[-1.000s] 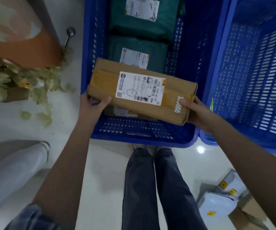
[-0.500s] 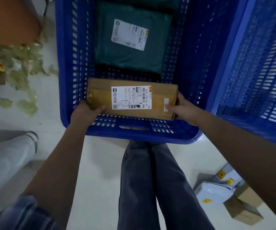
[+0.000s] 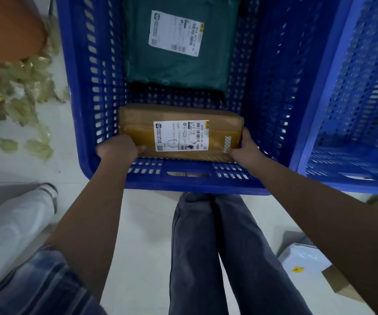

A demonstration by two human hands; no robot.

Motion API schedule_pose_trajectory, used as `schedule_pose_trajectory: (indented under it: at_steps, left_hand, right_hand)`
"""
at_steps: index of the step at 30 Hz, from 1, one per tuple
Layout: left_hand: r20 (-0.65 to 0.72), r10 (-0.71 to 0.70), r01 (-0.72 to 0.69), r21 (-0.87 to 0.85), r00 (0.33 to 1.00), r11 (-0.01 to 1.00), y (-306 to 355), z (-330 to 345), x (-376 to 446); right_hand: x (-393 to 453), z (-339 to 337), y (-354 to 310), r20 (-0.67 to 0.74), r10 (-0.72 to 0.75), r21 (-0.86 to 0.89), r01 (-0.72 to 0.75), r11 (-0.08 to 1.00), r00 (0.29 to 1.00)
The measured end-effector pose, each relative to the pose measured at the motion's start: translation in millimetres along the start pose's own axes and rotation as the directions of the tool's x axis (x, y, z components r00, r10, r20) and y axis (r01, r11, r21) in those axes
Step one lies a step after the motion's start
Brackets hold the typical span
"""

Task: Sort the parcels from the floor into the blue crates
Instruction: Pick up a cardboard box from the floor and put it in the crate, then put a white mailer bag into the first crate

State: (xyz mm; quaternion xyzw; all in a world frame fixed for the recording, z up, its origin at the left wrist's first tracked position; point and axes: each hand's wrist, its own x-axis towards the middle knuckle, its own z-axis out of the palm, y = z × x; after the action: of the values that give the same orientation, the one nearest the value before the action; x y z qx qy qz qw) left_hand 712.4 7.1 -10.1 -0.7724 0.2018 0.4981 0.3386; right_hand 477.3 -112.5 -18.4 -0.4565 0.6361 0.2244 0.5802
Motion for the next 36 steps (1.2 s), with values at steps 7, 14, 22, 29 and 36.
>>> schedule_pose_trajectory:
  at_steps: [7,14,22,29,36]
  left_hand:
    - [-0.066,-0.032,0.04,0.118,0.997,0.992,3,-4,-7]
    - [-0.108,0.025,-0.011,0.133,0.994,0.991,27,-1,-21]
    - [-0.147,0.082,-0.068,0.094,0.986,0.993,44,14,-56]
    - [-0.227,0.24,-0.231,0.065,0.944,0.971,54,13,-98]
    - [-0.248,0.488,-0.479,0.098,0.837,0.872,70,18,-128]
  right_hand:
    - [3,9,-5,0.07,0.026,0.03,-0.028,0.999,0.997]
    - [9,3,-12,0.153,0.117,-0.067,-0.108,0.992,0.981]
    - [-19,17,-19,-0.023,0.184,-0.155,-0.186,0.97,0.983]
    - [-79,-8,-8,-0.112,-0.135,0.086,0.145,0.986,0.984]
    - [-125,-54,35,-0.396,-0.155,0.426,0.331,0.842,0.905]
